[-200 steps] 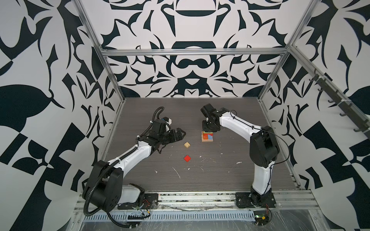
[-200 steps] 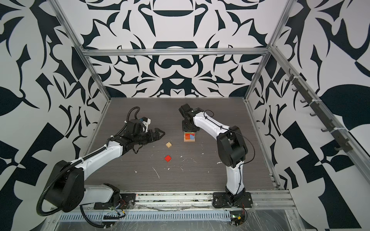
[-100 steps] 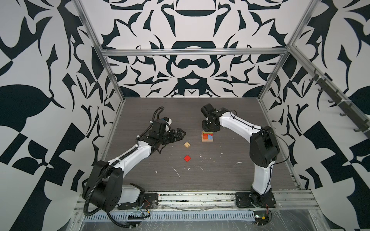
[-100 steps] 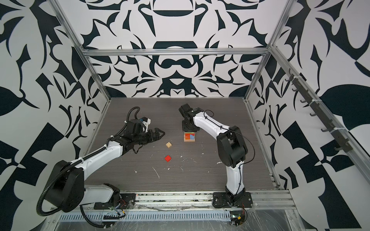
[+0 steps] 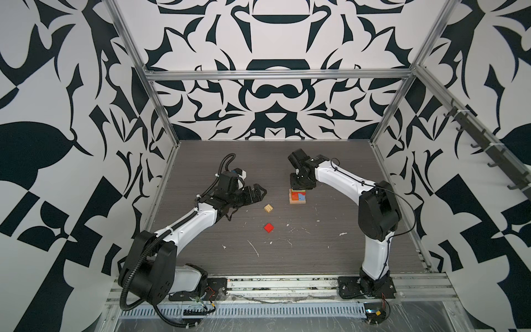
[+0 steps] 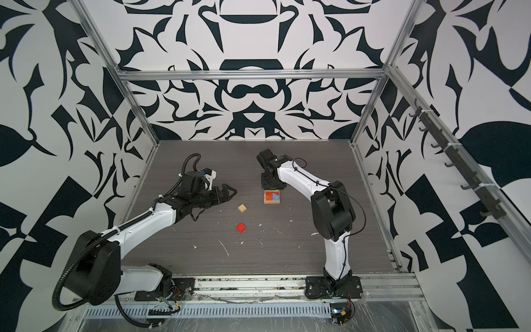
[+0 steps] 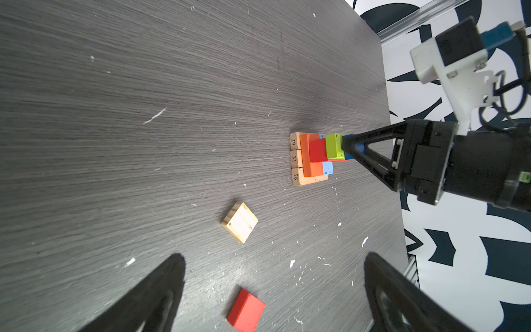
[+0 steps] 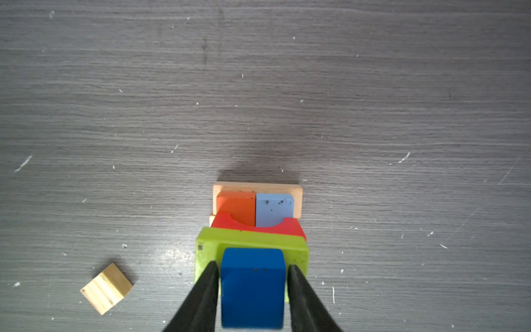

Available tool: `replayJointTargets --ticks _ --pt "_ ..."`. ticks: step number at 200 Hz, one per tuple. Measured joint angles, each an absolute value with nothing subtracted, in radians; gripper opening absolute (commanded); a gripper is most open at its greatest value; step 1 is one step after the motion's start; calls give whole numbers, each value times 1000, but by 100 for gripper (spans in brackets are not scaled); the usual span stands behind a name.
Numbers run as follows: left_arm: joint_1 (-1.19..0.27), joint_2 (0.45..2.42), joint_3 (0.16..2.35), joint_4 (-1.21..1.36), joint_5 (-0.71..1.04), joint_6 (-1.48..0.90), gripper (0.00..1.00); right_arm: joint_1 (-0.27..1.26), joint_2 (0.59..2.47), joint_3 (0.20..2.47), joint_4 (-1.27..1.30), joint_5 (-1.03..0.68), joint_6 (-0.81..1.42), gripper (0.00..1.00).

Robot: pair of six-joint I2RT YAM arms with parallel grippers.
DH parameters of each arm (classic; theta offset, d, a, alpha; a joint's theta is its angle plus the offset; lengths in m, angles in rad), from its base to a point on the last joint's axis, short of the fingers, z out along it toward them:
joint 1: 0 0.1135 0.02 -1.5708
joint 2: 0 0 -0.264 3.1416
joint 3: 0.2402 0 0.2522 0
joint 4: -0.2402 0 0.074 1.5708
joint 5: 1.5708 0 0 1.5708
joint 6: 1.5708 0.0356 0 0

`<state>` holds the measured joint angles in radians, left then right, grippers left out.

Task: Build the wood block tower
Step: 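Lower the blue cube onto the lime-green block and open the right gripper, then raise the open right gripper above the stack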

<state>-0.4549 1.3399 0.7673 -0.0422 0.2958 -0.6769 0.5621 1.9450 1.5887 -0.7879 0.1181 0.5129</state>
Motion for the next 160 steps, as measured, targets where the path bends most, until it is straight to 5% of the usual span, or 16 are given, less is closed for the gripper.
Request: replayJointTargets --ticks 76,160 --pt "-455 1340 767 -42 296 -677 99 562 1879 1584 -780 115 458 79" --pt "-455 1340 767 -43 296 -677 100 554 1761 1483 -767 88 339 79"
